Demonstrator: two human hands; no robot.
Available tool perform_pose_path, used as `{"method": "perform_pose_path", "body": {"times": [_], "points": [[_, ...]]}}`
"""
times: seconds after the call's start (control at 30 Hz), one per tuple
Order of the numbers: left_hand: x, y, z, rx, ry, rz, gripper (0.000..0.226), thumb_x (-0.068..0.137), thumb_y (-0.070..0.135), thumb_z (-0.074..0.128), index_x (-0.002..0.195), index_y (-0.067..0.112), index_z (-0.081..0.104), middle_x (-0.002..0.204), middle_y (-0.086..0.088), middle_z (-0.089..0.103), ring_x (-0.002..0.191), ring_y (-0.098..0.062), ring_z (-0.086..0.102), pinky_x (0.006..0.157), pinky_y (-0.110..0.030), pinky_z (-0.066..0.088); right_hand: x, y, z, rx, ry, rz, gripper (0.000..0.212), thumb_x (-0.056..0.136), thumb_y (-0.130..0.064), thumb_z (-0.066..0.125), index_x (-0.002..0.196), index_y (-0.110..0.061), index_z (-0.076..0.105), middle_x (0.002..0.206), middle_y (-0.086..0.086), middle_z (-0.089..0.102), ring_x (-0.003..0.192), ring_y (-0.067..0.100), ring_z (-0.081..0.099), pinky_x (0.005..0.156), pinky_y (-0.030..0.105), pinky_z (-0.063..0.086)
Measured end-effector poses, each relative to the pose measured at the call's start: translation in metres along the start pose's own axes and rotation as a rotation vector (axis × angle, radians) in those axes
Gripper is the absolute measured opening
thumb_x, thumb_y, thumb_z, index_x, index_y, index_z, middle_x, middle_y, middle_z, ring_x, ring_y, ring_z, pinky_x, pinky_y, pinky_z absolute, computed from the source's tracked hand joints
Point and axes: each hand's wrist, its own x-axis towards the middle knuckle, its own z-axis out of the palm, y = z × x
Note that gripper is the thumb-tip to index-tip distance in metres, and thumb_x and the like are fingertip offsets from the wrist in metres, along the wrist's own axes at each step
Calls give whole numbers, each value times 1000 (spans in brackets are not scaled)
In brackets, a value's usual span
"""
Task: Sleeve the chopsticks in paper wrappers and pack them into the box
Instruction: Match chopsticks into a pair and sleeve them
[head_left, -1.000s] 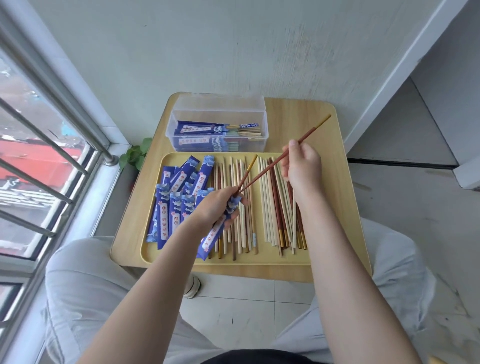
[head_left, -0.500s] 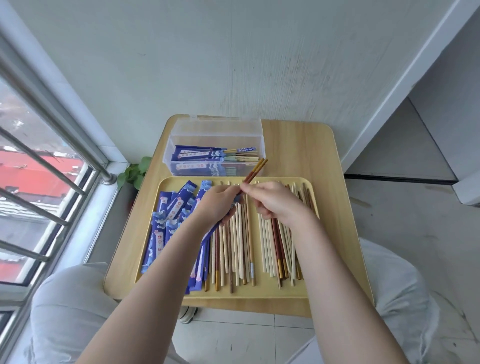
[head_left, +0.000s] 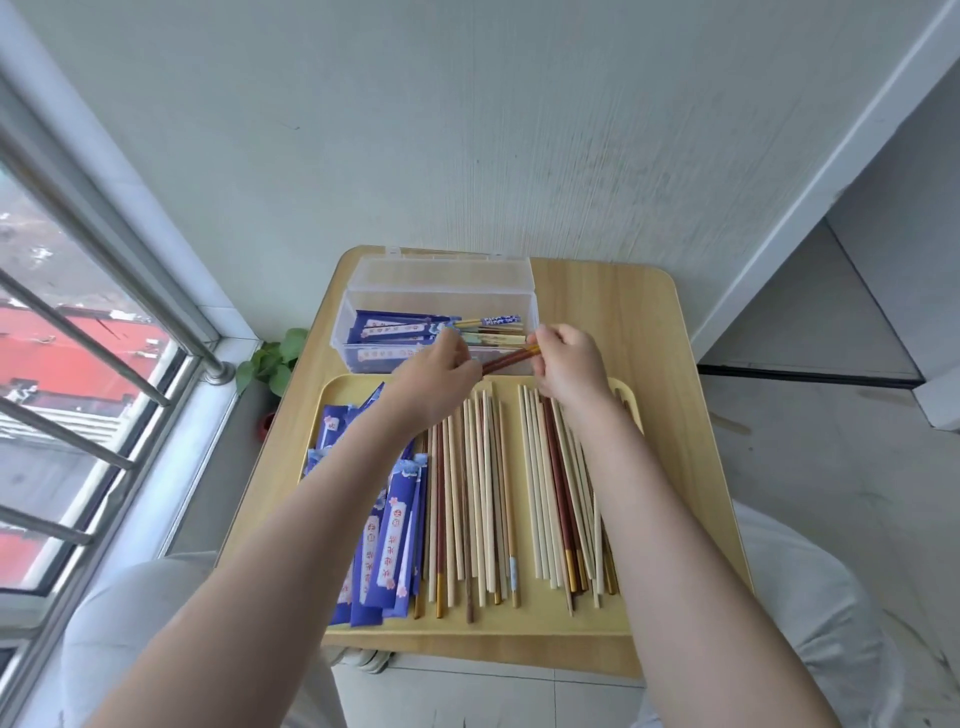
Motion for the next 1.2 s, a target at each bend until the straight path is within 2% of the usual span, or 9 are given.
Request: {"method": "perform_pose_path", "body": {"times": [0.13,0.23,0.37,0.5,0.77,0.83,0.97,1.1,1.2], "points": [[27,-1,-9,240,231,166,15,98,16,47,111,15,54,99,-4,67,92,-28,60,96,-38,37,11,-5,5,239,72,61,25,107,-17,38,90,-13,56,71,5,50,43,6,43,40,18,35],[42,-8,-8,342,412,222,26,100,18,50,122,17,64,121,-3,64,120,-26,51,110,-36,24,20,-5,11,238,93,66,25,108,-18,34,98,-11,56,67,3,53,45,11,44,47,25,39],[52,-20,1,347,287,112,43,104,27,46,145,17,49,148,-3,47,142,-24,33,117,-43,23,33,-8,23,129,66,80,25,108,-18,33,114,-9,55,69,0,57,51,12,49,51,26,43],[54,-32,5,330,261,18,46,104,30,42,148,17,41,156,-5,37,147,-25,24,118,-46,22,45,-16,30,19,-38,132,23,109,-18,35,119,-10,55,75,2,58,58,13,50,51,22,44],[53,-44,5,338,296,-3,41,106,29,36,144,19,47,148,-4,47,140,-25,35,113,-45,26,55,-17,25,74,-67,178,25,107,-13,37,93,-10,58,71,7,56,49,13,43,34,17,31],[51,-45,9,383,257,-5,44,107,30,30,147,18,44,146,-4,50,137,-26,39,112,-43,27,53,-17,30,-61,-82,146,22,105,-12,41,98,-8,61,74,7,59,52,15,46,39,19,36],[51,-52,11,450,207,3,51,108,37,22,151,17,39,149,-4,48,139,-26,38,112,-44,27,51,-16,29,-545,25,-136,19,102,-24,52,98,-11,66,90,0,64,76,19,57,67,27,41],[54,-51,9,489,142,-40,52,107,42,22,149,19,42,156,-11,36,146,-28,27,116,-46,25,44,-10,21,-804,89,-230,30,102,-16,44,79,-9,62,80,2,56,68,22,52,51,27,33],[50,-49,9,480,258,-41,47,106,43,30,134,14,54,135,-11,49,127,-30,42,105,-44,35,38,-5,20,-960,-43,-224,33,98,-10,39,66,-14,45,68,1,45,59,21,42,47,28,26]]}}
